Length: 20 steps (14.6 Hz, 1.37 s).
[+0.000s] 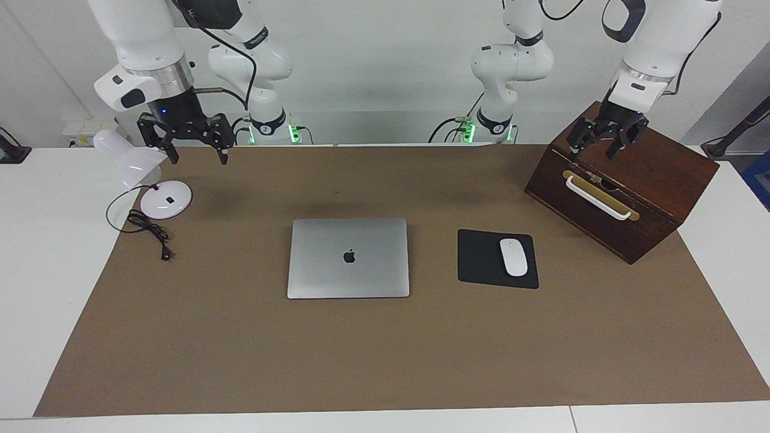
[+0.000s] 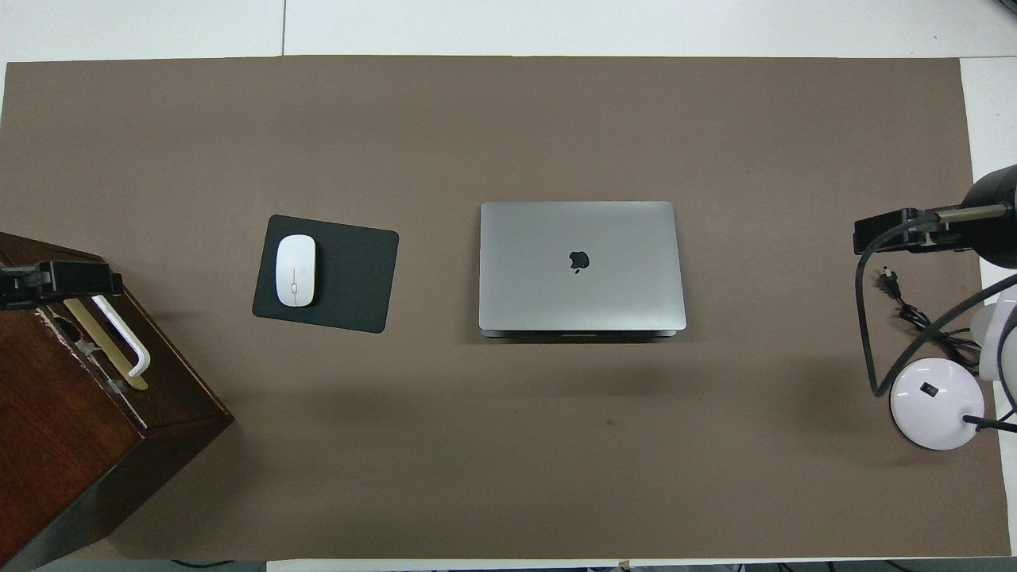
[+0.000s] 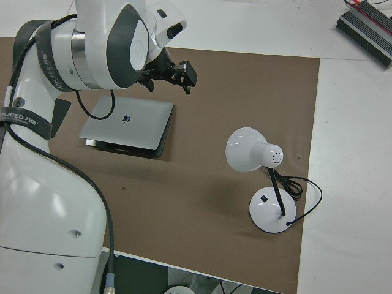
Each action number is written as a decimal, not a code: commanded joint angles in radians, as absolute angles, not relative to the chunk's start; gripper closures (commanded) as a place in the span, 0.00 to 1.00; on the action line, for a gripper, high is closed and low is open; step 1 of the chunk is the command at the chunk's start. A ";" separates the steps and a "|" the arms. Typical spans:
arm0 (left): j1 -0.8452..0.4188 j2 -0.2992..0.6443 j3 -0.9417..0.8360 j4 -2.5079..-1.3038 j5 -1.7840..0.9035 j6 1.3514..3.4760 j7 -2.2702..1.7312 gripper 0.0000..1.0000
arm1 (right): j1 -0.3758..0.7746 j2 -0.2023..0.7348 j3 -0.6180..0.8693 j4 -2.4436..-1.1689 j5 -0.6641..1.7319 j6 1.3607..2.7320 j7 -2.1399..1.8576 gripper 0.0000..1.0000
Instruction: Close laptop with both arms
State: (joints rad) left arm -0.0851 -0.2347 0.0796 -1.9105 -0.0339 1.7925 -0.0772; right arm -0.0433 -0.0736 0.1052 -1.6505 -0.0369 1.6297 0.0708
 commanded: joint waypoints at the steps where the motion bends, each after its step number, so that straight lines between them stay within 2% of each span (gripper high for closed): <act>1: -0.072 -0.158 0.072 -1.783 -0.031 1.715 -0.081 0.00 | -0.058 -0.098 0.107 -1.680 -0.035 1.651 0.051 0.00; 4: -0.074 -0.062 0.072 -1.630 -0.032 1.608 -0.080 0.00 | -0.064 -0.081 0.106 -1.631 -0.049 1.640 0.046 0.00; 6: -0.075 -0.025 0.072 -1.586 -0.031 1.569 -0.080 0.00 | -0.064 -0.081 0.104 -1.617 -0.049 1.631 0.044 0.00; 14: -0.077 -0.083 0.072 -1.776 -0.028 1.667 -0.002 0.00 | -0.080 -0.081 0.101 -1.611 -0.048 1.612 0.043 0.00; 20: -0.080 -0.074 0.071 -1.756 -0.025 1.680 0.020 0.00 | -0.077 -0.081 0.103 -1.608 -0.048 1.603 0.043 0.00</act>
